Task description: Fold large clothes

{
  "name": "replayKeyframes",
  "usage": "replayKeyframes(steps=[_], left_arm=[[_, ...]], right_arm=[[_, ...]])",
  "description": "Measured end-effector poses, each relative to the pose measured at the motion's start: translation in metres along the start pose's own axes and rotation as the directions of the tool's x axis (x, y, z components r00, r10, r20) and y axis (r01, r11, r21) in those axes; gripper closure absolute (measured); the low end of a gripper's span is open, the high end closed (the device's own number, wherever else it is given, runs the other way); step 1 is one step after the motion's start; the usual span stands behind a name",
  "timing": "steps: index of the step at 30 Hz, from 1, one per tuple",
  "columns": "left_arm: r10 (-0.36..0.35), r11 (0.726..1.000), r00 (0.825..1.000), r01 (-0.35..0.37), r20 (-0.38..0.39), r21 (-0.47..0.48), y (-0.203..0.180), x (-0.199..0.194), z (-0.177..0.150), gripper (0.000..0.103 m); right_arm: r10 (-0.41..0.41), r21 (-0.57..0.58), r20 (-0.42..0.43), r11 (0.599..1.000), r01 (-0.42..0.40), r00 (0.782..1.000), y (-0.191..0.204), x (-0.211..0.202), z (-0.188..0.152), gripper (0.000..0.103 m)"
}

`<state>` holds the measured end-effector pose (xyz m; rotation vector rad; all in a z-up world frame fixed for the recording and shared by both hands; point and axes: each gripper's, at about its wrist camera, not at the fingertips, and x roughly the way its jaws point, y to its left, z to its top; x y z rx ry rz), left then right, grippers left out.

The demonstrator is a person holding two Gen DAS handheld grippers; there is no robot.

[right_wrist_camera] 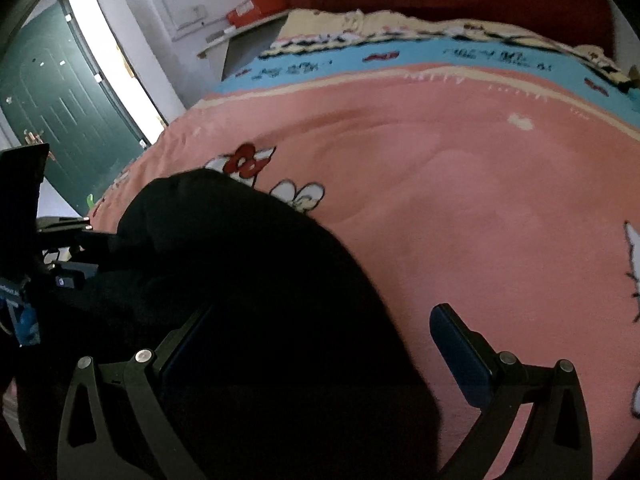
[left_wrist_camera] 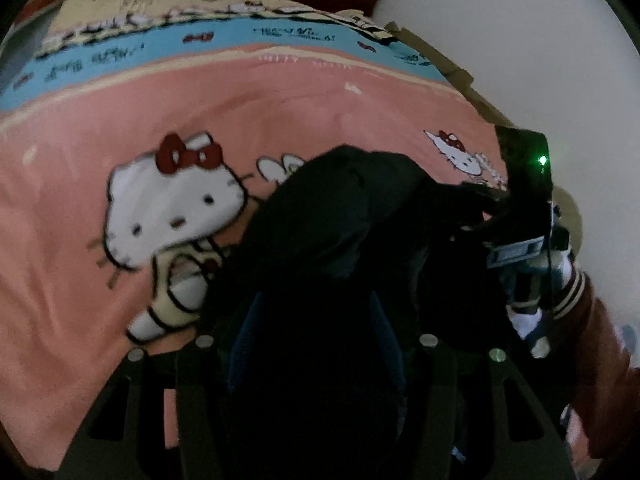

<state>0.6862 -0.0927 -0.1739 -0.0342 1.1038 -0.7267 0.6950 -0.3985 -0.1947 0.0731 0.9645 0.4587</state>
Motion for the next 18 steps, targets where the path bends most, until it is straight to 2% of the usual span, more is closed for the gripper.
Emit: replayKeyframes(steps=[3, 4, 5, 6, 8, 10, 18], left_arm=[[0.004, 1.0, 1.0, -0.004, 0.029, -0.008, -0.004, -0.001, -0.008, 0.051], [0.028, 1.0, 0.999, -0.028, 0.034, 0.006, -0.009, -0.001, -0.011, 0.058], [0.045, 0.999, 0.998, -0.046, 0.036, 0.024, -0.014, -0.001, -0.013, 0.078], [0.07, 0.996, 0.997, -0.072, 0.044, 0.05, -0.021, -0.001, -0.018, 0.084], [0.094, 0.991, 0.993, -0.1, 0.074, 0.085, -0.033, -0.007, -0.028, 0.094], [0.105, 0.987, 0.989, -0.116, 0.108, 0.106, -0.044, -0.018, -0.038, 0.097], [0.102, 0.986, 0.968, -0.129, 0.231, 0.104, -0.084, -0.098, -0.082, 0.099]], right_arm=[[0.009, -0.033, -0.01, 0.999, -0.009, 1.0, 0.014, -0.002, -0.005, 0.047], [0.008, -0.042, -0.006, 0.999, -0.008, 1.0, 0.017, -0.004, -0.006, 0.054], [0.008, -0.051, 0.001, 0.999, -0.008, 1.0, 0.021, -0.008, -0.008, 0.063], [0.007, -0.061, 0.01, 0.998, -0.006, 1.0, 0.026, -0.013, -0.01, 0.07], [-0.001, -0.096, 0.028, 0.995, 0.004, 1.0, 0.038, -0.026, -0.015, 0.075], [-0.008, -0.13, 0.05, 0.991, 0.014, 0.999, 0.052, -0.041, -0.02, 0.078], [0.047, -0.223, 0.162, 0.975, -0.01, 0.986, 0.105, -0.137, -0.051, 0.081]])
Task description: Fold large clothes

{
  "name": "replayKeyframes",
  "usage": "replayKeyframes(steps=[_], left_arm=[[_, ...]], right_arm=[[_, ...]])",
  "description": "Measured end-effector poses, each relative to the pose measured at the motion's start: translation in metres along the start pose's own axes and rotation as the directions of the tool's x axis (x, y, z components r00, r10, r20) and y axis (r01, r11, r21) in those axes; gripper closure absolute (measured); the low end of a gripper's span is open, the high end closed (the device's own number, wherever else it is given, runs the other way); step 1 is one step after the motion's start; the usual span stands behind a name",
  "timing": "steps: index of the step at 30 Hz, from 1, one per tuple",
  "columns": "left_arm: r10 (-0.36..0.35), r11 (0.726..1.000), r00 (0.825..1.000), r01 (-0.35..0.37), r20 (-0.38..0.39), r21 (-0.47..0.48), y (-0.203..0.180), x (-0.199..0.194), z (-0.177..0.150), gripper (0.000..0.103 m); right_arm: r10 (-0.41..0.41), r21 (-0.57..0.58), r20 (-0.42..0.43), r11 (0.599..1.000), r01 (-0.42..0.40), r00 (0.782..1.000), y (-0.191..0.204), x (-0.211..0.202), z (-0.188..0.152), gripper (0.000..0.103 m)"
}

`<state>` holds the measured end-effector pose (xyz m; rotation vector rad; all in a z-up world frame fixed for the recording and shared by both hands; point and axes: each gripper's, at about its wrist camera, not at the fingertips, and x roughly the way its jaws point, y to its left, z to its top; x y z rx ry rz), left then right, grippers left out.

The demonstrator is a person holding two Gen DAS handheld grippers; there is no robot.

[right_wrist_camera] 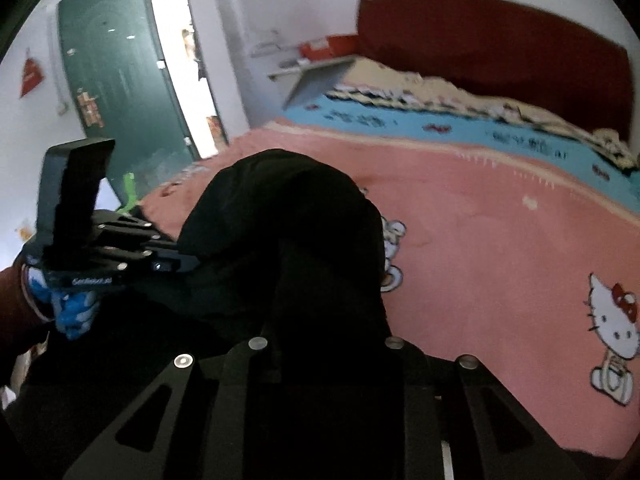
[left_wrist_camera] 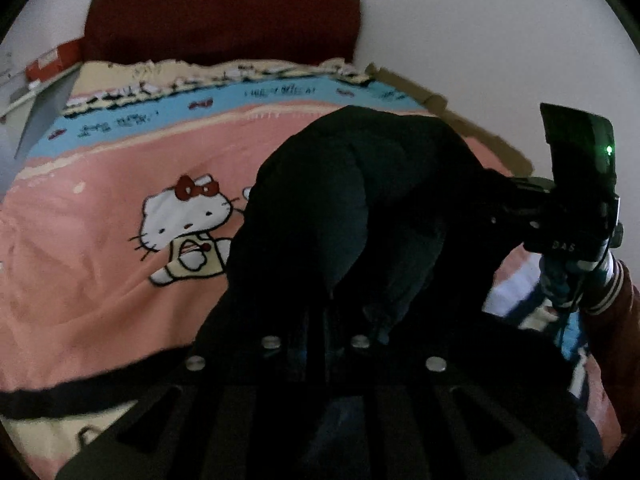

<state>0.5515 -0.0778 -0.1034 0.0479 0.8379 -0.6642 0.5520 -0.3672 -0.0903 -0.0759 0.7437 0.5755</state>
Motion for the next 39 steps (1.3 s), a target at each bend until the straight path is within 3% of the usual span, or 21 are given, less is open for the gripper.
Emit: replayKeyframes(steps=[5, 10, 16, 22, 29, 35, 39], left_arm=[[-0.003, 1.0, 0.997, 0.004, 0.08, -0.017, -0.021, -0.085, -0.026, 0.1], [-0.017, 0.999, 0.991, 0.021, 0.136, -0.032, -0.049, -0.172, -0.072, 0.1], [-0.013, 1.0, 0.993, 0.014, 0.121, -0.007, -0.088, -0.23, -0.142, 0.1], [-0.014, 1.0, 0.999, 0.014, 0.05, 0.008, -0.112, -0.223, -0.203, 0.1], [-0.019, 1.0, 0.999, 0.019, 0.032, 0.001, -0.127, -0.188, -0.233, 0.101], [-0.005, 0.998, 1.0, 0.006, 0.014, -0.066, -0.118, -0.162, -0.249, 0.101], [0.012, 0.997, 1.0, -0.011, 0.01, -0.071, -0.126, -0.171, -0.25, 0.101]], right_arm=[[0.049, -0.044, 0.075, 0.998, -0.046, 0.996, 0.055, -0.068, -0.012, 0.081], [0.124, -0.104, 0.139, 0.988, -0.11, 0.982, 0.124, -0.137, -0.035, 0.081], [0.221, -0.116, 0.141, 0.972, -0.206, 0.965, 0.185, -0.185, -0.089, 0.081], [0.205, -0.106, 0.036, 0.974, -0.2, 0.978, 0.216, -0.186, -0.154, 0.081], [0.129, -0.059, -0.093, 0.989, -0.135, 0.987, 0.214, -0.147, -0.217, 0.08], [0.081, -0.019, -0.1, 0.996, -0.083, 0.992, 0.201, -0.123, -0.228, 0.08], [0.057, -0.004, -0.122, 0.998, -0.058, 0.991, 0.198, -0.121, -0.222, 0.08]])
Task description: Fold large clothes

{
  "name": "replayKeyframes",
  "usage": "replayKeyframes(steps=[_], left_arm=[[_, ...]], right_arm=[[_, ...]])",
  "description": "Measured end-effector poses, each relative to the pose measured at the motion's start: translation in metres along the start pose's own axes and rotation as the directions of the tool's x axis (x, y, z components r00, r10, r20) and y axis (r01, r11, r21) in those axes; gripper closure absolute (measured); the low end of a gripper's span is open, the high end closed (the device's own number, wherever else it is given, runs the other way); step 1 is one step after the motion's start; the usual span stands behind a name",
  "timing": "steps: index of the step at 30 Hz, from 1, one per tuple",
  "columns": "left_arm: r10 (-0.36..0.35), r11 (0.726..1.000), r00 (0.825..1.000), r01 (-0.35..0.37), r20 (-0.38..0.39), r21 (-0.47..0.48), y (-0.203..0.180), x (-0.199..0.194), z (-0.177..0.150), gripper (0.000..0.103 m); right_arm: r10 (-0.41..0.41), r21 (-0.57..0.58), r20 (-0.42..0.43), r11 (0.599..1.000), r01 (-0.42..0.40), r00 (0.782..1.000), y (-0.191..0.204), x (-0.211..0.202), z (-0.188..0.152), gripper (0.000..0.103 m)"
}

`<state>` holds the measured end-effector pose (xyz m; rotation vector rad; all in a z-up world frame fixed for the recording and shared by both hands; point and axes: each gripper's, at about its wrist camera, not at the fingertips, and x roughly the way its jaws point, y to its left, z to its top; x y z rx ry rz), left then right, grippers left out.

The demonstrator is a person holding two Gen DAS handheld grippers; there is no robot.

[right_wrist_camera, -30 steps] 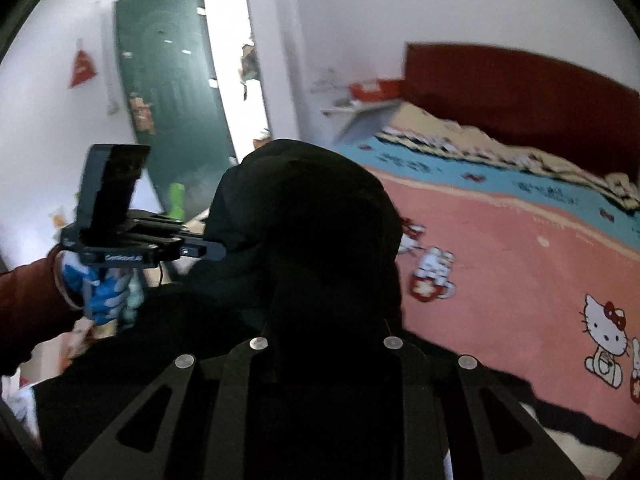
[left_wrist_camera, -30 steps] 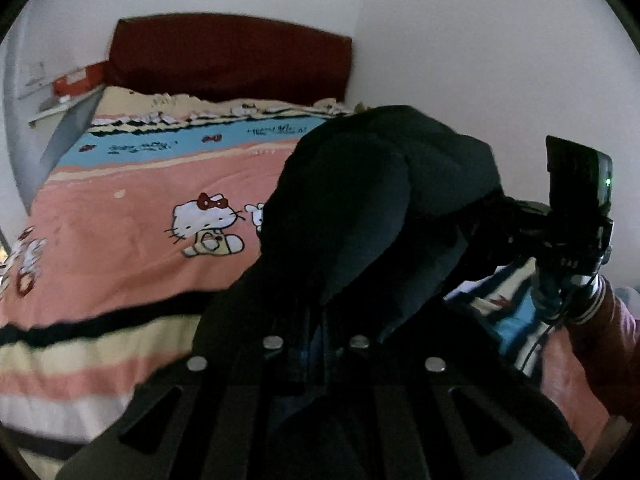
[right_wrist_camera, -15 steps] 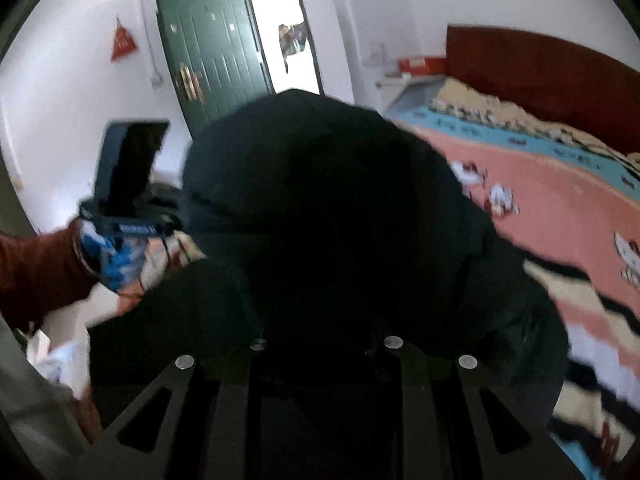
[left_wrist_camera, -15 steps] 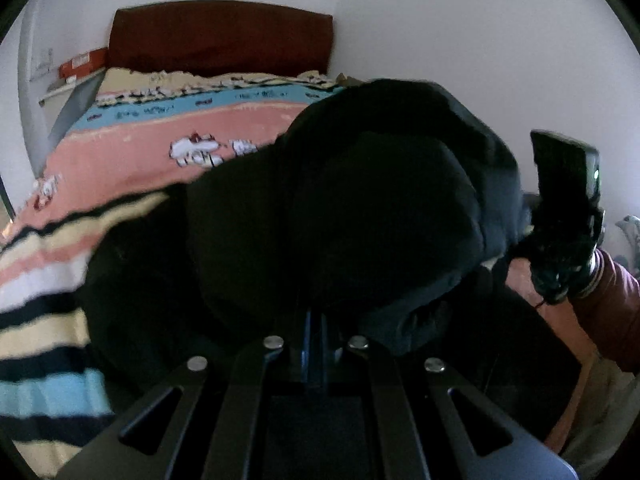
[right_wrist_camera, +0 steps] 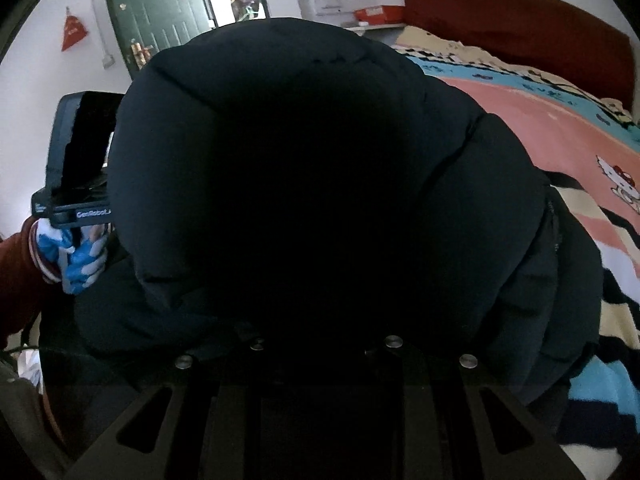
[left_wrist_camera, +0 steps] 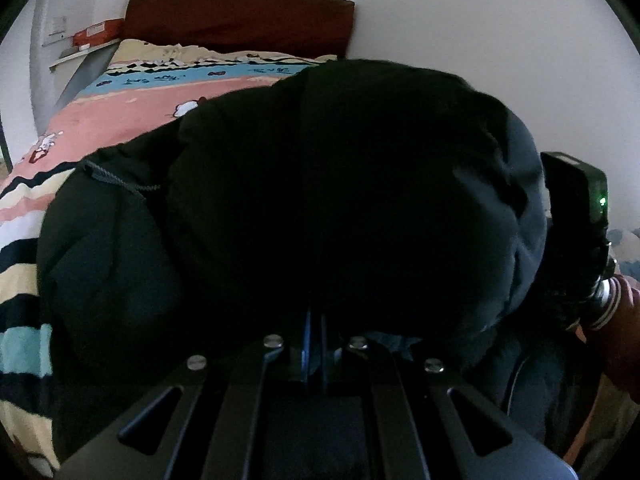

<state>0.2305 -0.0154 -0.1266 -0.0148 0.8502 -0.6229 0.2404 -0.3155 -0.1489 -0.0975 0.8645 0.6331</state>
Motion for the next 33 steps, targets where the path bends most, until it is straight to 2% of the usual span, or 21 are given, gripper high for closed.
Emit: replayKeyframes(steps=[3, 6, 12, 19, 31, 33], left_arm=[[-0.008, 1.0, 1.0, 0.007, 0.011, 0.013, -0.005, -0.015, -0.004, 0.101], [-0.005, 1.0, 1.0, 0.005, -0.004, 0.008, 0.001, -0.011, -0.005, 0.101], [0.002, 1.0, 1.0, -0.002, -0.028, -0.027, 0.006, 0.011, 0.0, 0.101], [0.003, 0.998, 0.999, -0.006, -0.043, -0.064, 0.008, 0.016, 0.0, 0.101], [0.016, 0.992, 0.998, -0.024, -0.067, -0.12, 0.012, 0.016, 0.014, 0.099], [0.015, 0.992, 0.997, -0.023, -0.07, -0.122, 0.012, 0.017, 0.014, 0.098]], right_arm=[[-0.006, -0.03, 0.005, 1.0, 0.006, 1.0, 0.01, -0.013, 0.007, 0.08], [-0.001, -0.051, 0.019, 0.999, 0.002, 1.0, 0.017, -0.022, 0.006, 0.08], [-0.019, 0.016, 0.008, 1.0, 0.019, 1.0, -0.001, 0.006, 0.0, 0.08], [-0.06, 0.002, 0.004, 0.998, 0.06, 0.998, 0.002, 0.008, -0.001, 0.077], [-0.073, 0.017, -0.02, 0.997, 0.073, 0.997, 0.014, 0.0, -0.001, 0.053], [-0.069, 0.011, -0.024, 0.998, 0.069, 0.997, 0.016, -0.002, 0.0, 0.046]])
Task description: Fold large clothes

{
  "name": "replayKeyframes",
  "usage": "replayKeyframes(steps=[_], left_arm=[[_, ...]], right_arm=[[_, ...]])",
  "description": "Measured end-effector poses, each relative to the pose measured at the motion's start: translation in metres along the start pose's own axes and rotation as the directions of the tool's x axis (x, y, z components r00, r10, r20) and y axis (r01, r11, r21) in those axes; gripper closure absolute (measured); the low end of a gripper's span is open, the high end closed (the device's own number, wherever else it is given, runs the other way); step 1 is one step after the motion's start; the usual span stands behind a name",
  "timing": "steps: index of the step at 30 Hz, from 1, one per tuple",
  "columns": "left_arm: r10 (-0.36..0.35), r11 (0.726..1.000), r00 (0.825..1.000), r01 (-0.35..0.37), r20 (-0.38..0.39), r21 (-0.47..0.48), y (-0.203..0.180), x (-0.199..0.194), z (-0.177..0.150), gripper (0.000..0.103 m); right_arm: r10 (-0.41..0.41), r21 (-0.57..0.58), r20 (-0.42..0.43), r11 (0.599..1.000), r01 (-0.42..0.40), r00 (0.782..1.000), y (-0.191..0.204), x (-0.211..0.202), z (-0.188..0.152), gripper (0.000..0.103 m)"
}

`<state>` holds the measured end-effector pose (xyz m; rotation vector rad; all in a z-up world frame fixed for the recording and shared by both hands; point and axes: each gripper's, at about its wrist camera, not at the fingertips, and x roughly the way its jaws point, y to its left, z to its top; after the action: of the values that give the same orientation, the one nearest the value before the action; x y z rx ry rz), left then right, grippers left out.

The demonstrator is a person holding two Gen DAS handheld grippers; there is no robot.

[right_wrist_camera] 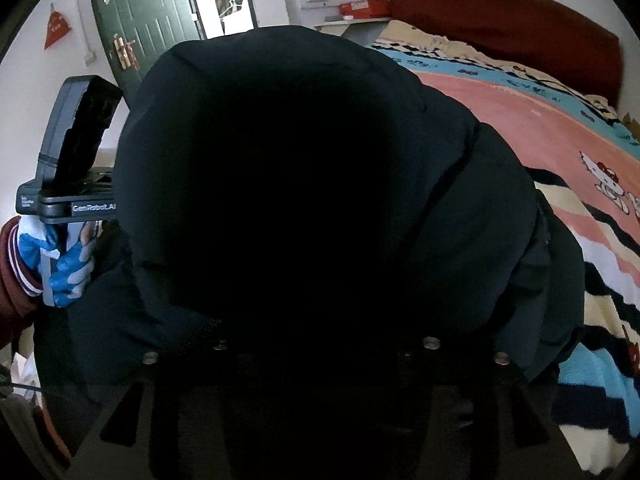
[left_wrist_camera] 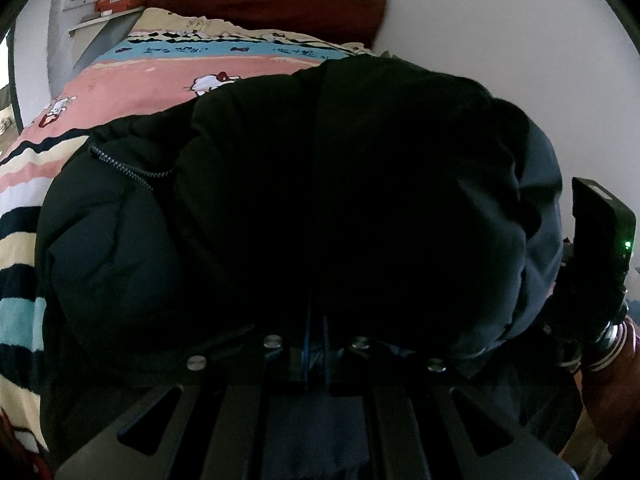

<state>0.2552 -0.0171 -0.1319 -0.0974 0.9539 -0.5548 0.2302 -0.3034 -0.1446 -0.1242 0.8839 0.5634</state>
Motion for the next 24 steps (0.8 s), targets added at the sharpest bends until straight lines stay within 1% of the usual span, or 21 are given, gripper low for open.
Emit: replayKeyframes(steps=[2, 7, 10, 11, 12, 13, 14, 16, 22, 24], left_arm=[[0.0, 1.0, 1.0, 0.0, -0.002, -0.002, 0.001, -0.001, -0.001, 0.098], [0.01, 1.0, 1.0, -0.01, 0.003, -0.012, 0.0, -0.003, 0.0, 0.096], [0.025, 1.0, 1.0, -0.024, 0.005, -0.011, -0.004, -0.008, -0.001, 0.091], [0.031, 0.999, 1.0, -0.031, 0.004, -0.011, -0.005, -0.009, -0.001, 0.088], [0.04, 0.999, 0.999, -0.04, 0.001, -0.014, -0.006, -0.009, -0.001, 0.087], [0.052, 0.998, 0.999, -0.052, -0.005, -0.02, -0.007, -0.009, -0.001, 0.083], [0.059, 0.998, 0.998, -0.059, -0.008, -0.025, -0.007, -0.009, -0.002, 0.076], [0.065, 0.997, 0.998, -0.065, -0.009, -0.034, -0.008, -0.012, -0.004, 0.067], [0.056, 0.998, 0.998, -0.056, -0.017, -0.011, -0.015, -0.028, -0.016, 0.066], [0.04, 0.999, 0.999, -0.041, -0.009, -0.013, -0.014, -0.038, -0.017, 0.066]], right_arm=[[0.004, -0.011, -0.004, 1.0, -0.004, 1.0, 0.001, 0.0, 0.0, 0.043], [0.009, -0.013, -0.007, 1.0, -0.009, 1.0, 0.004, -0.002, -0.004, 0.038], [0.007, -0.011, -0.002, 1.0, -0.007, 1.0, 0.007, -0.007, -0.005, 0.03], [0.009, -0.011, 0.0, 1.0, -0.009, 1.0, 0.009, -0.009, -0.006, 0.025], [0.011, -0.007, 0.001, 1.0, -0.011, 1.0, 0.009, -0.01, -0.007, 0.023], [0.009, -0.002, 0.001, 1.0, -0.009, 1.0, 0.009, -0.01, -0.006, 0.023], [0.005, 0.004, -0.001, 1.0, -0.005, 1.0, 0.009, -0.009, -0.005, 0.023], [-0.002, 0.015, 0.002, 1.0, 0.002, 1.0, 0.008, -0.009, -0.001, 0.022], [-0.007, 0.022, 0.01, 1.0, 0.007, 1.0, 0.012, -0.014, 0.002, 0.02], [-0.009, 0.018, 0.01, 1.0, 0.009, 1.0, 0.012, -0.016, 0.0, 0.02]])
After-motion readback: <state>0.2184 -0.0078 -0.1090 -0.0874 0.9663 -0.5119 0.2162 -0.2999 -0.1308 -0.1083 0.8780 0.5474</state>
